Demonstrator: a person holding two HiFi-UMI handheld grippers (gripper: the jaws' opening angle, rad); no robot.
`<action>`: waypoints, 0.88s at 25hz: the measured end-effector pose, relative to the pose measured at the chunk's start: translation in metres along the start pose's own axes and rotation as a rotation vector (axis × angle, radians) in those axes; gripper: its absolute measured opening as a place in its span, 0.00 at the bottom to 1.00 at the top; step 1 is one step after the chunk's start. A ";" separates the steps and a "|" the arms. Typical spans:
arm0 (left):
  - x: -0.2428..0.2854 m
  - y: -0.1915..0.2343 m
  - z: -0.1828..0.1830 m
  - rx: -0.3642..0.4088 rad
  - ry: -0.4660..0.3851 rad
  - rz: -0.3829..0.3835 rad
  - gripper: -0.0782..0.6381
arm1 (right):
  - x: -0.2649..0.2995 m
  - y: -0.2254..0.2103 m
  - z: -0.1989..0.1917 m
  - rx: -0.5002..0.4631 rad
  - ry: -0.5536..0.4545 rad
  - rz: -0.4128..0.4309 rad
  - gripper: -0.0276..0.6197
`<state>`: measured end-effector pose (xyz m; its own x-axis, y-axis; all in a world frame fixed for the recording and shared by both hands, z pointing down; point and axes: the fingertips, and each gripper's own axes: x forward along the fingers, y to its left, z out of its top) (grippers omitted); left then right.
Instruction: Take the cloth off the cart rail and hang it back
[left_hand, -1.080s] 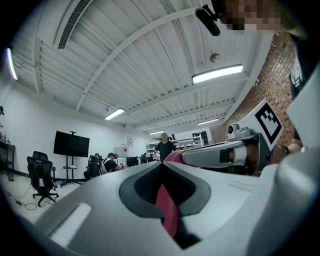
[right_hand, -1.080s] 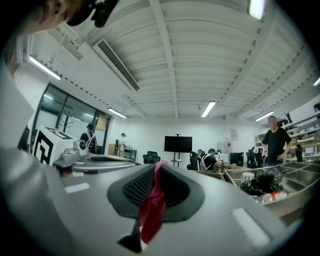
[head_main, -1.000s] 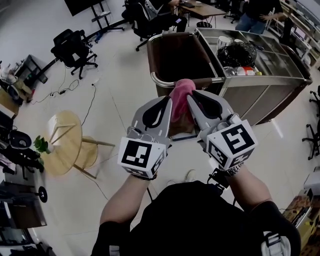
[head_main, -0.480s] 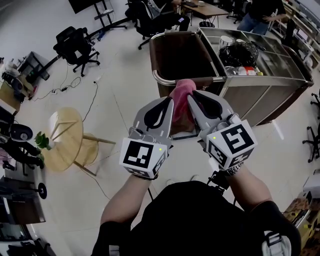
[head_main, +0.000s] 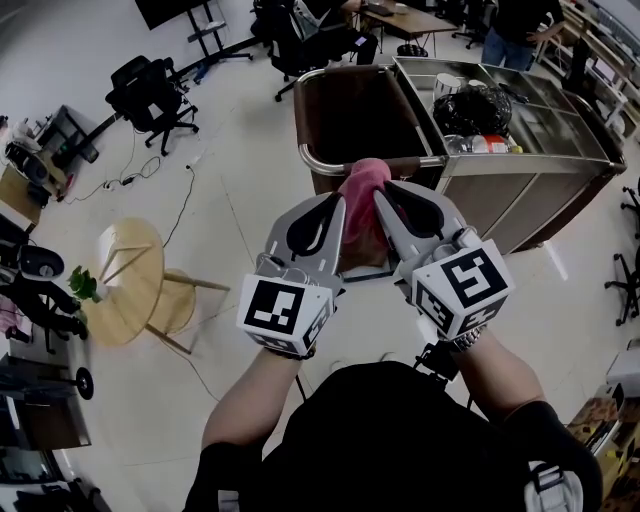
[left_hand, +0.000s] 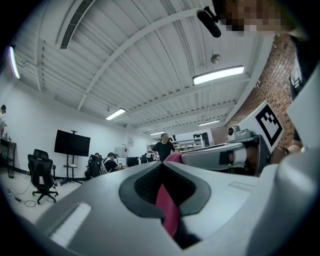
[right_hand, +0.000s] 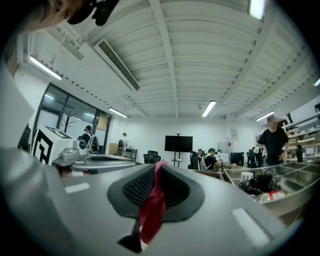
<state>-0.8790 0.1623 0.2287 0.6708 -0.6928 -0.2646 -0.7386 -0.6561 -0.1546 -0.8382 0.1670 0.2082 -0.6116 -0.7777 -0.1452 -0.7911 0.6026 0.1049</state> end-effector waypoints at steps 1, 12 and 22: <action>0.000 0.000 0.000 0.002 -0.003 -0.002 0.11 | 0.000 0.000 0.000 0.001 0.000 -0.003 0.09; 0.003 -0.001 -0.002 -0.021 0.005 -0.061 0.11 | -0.002 0.000 0.002 -0.008 0.004 -0.065 0.09; 0.032 -0.030 0.005 -0.064 -0.003 -0.178 0.11 | -0.027 -0.028 0.011 -0.027 0.018 -0.181 0.09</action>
<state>-0.8359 0.1607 0.2203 0.7901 -0.5636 -0.2409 -0.6027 -0.7858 -0.1386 -0.7992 0.1729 0.1985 -0.4595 -0.8760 -0.1468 -0.8878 0.4482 0.1046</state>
